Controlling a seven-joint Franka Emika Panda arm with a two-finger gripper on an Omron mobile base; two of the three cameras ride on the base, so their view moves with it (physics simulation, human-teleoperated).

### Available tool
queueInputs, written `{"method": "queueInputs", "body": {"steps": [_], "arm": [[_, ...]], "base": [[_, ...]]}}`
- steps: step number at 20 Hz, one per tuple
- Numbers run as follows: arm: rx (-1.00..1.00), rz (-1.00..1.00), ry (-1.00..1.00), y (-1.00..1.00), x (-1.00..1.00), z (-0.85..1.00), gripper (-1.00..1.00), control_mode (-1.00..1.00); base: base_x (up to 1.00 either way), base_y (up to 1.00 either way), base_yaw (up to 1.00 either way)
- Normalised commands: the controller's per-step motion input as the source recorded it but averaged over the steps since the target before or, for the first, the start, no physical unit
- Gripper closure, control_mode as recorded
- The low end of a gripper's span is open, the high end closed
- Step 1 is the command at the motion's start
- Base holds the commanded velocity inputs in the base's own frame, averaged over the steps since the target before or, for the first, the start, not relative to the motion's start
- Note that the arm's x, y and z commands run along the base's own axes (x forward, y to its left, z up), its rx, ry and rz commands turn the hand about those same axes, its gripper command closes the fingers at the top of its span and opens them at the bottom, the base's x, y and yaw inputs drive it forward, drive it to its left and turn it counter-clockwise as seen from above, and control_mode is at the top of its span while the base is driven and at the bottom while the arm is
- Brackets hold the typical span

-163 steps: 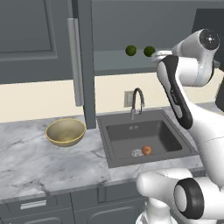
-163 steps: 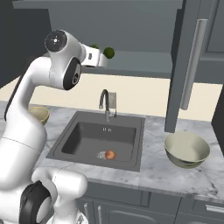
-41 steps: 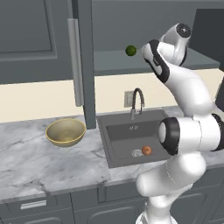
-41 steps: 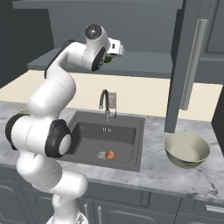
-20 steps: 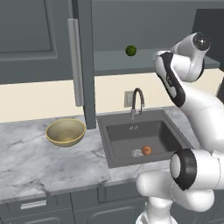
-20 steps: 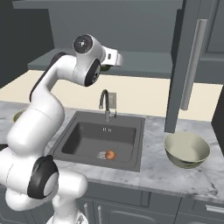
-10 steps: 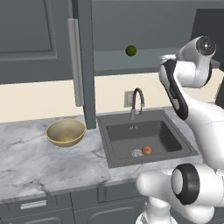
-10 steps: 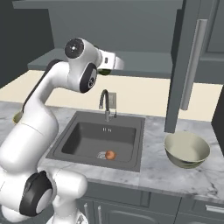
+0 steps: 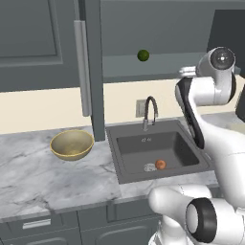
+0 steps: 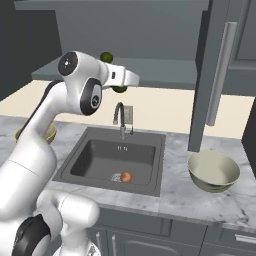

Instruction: Pick the limes from the cabinet and place them in one bowl. Pick the onion from the sink and place it in the other bowl.

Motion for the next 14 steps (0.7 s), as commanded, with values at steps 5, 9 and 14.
{"method": "queueInputs", "body": {"steps": [5, 9, 14], "arm": [[0.00, -0.16, -0.02, -0.08, -0.39, -0.07, 1.00, -1.00], [0.00, -0.21, 0.00, -0.07, -0.35, -0.08, 1.00, -1.00], [0.00, -0.21, 0.00, -0.08, -0.35, -0.10, 1.00, -1.00]], "base": [[0.00, 0.00, 0.00], [0.00, 0.00, 0.00], [0.00, 0.00, 0.00]]}}
